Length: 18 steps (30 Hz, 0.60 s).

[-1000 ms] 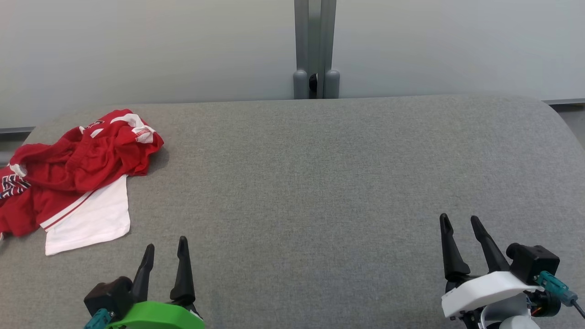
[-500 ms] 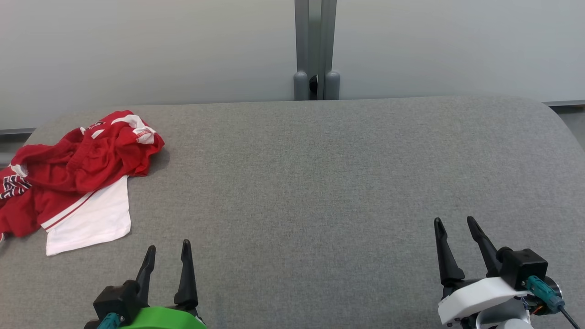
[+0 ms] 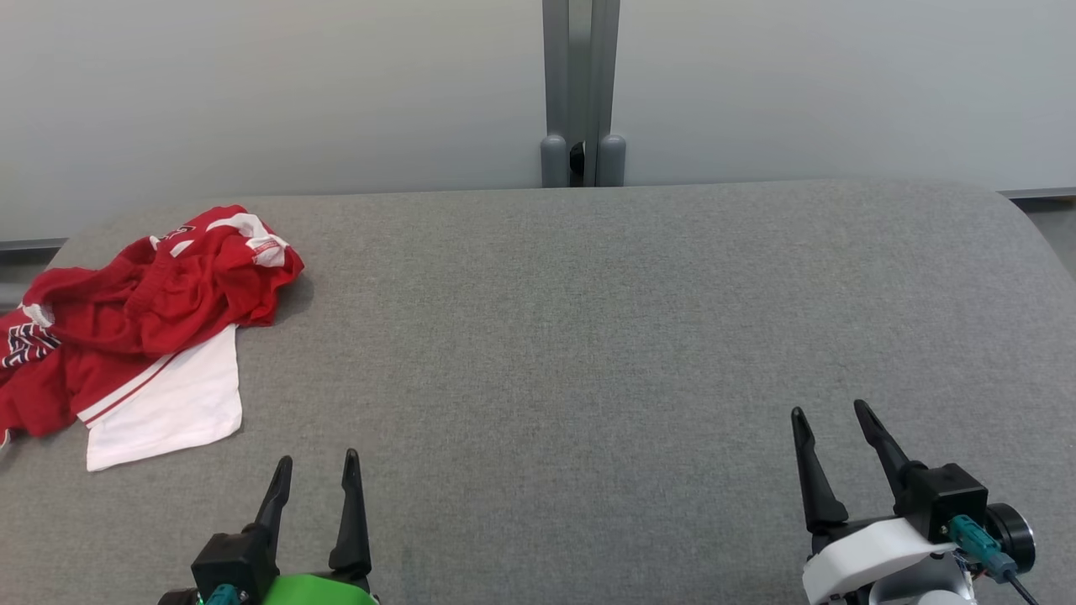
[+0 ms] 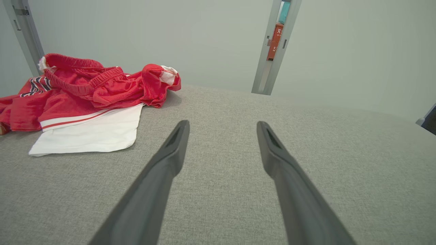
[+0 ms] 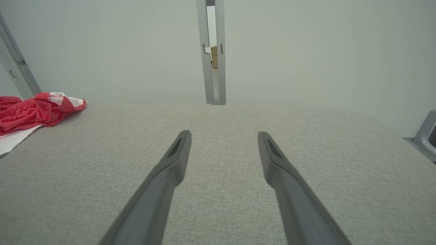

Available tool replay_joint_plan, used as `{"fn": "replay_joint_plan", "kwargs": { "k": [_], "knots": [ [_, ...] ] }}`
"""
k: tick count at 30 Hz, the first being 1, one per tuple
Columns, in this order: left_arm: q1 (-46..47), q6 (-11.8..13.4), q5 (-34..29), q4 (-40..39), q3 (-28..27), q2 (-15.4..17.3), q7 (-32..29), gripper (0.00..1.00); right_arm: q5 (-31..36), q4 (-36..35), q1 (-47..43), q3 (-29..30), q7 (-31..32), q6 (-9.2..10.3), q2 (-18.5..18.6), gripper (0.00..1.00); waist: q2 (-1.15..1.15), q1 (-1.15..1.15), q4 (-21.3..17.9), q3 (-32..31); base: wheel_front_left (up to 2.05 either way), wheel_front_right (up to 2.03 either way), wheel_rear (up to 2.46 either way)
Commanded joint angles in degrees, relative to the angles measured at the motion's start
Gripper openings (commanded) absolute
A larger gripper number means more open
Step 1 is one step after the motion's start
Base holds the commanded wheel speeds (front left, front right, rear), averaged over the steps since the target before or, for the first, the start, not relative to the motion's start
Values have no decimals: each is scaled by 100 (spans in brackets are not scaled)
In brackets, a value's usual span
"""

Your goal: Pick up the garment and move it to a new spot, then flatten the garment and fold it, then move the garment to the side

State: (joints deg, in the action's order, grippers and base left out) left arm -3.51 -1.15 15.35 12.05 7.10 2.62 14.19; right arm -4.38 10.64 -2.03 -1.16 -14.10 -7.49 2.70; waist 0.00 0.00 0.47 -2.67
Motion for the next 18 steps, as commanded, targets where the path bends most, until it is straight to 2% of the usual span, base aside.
{"fn": "replay_joint_plan", "kwargs": {
  "k": [1, 8, 18],
  "knots": [
    [-78, 22, -104, 7, 6, 44, 47, 100, 120, 3, -49, -9, -53, 0, 28, 100, 0, 0, 0, -3, 0, 0, 0],
    [-109, 51, -320, 65, 47, 46, 121, 100, 394, 31, -67, -40, -125, 0, 31, 100, 0, 0, -3, -17, 0, 0, 0],
    [-67, 53, -268, 153, 48, 45, 99, 100, 330, 97, -40, 11, -115, 0, 30, 100, 0, 0, -5, -21, 0, 0, 0]
  ]
}}
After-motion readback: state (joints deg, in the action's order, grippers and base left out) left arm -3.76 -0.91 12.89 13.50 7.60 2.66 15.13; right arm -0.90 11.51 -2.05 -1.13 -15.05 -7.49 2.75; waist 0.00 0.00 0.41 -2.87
